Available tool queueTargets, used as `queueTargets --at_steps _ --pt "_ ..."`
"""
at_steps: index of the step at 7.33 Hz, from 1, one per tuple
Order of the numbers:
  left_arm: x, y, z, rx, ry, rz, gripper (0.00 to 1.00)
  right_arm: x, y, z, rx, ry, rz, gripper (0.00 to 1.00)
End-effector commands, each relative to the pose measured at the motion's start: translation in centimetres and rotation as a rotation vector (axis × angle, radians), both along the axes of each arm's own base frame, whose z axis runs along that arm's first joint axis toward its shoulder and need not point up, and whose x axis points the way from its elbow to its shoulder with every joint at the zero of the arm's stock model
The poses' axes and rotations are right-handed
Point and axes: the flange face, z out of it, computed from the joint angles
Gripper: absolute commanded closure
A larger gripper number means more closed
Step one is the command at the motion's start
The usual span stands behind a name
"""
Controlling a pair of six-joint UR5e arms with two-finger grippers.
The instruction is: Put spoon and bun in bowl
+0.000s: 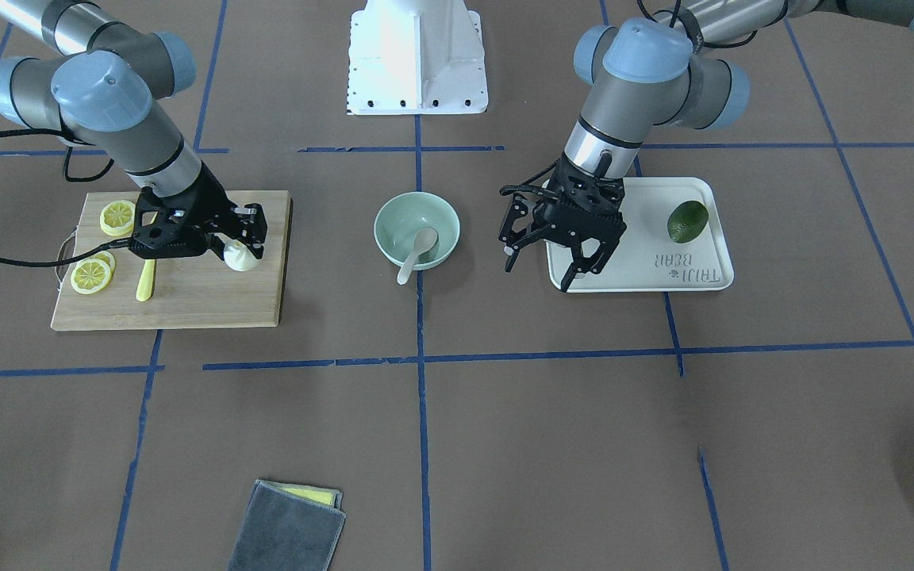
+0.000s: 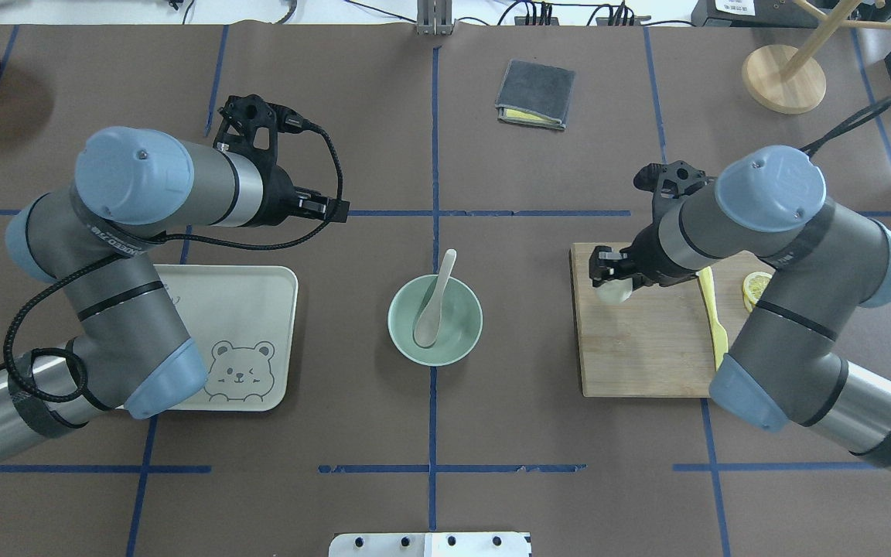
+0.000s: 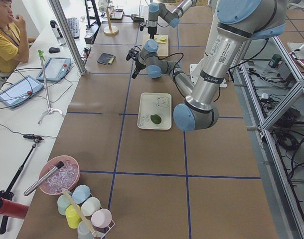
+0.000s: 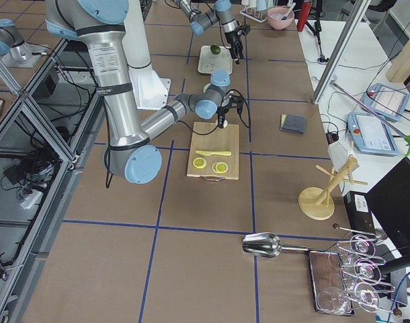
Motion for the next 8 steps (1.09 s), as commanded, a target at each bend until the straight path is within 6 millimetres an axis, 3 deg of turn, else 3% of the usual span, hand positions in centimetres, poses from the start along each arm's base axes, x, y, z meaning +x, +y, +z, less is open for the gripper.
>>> queueTargets --at_steps 1,2,3,4,8 --pt "-5.4 -0.1 0.1 -0.015 0.042 0.031 0.16 -3.0 -0.3 -8.5 -0.08 -0.085 0.073 0.43" --pt "-7.2 -0.1 0.5 -0.016 0.048 0.031 0.16 -5.6 0.5 -10.8 -0.087 -0.102 0.103 0.46" --pt "-7.5 -0.1 0.4 -0.014 0.048 0.028 0.16 -9.0 1.2 -12.5 -0.099 -0.107 0.133 0.46" --pt "-7.7 -0.3 0.4 -0.014 0.049 0.025 0.16 -10.8 1.8 -13.6 -0.103 -0.11 0.15 0.48" --pt "-8.1 -0.5 0.4 -0.013 0.049 0.018 0.16 -14.9 6.4 -13.7 -0.097 -0.098 0.147 0.46"
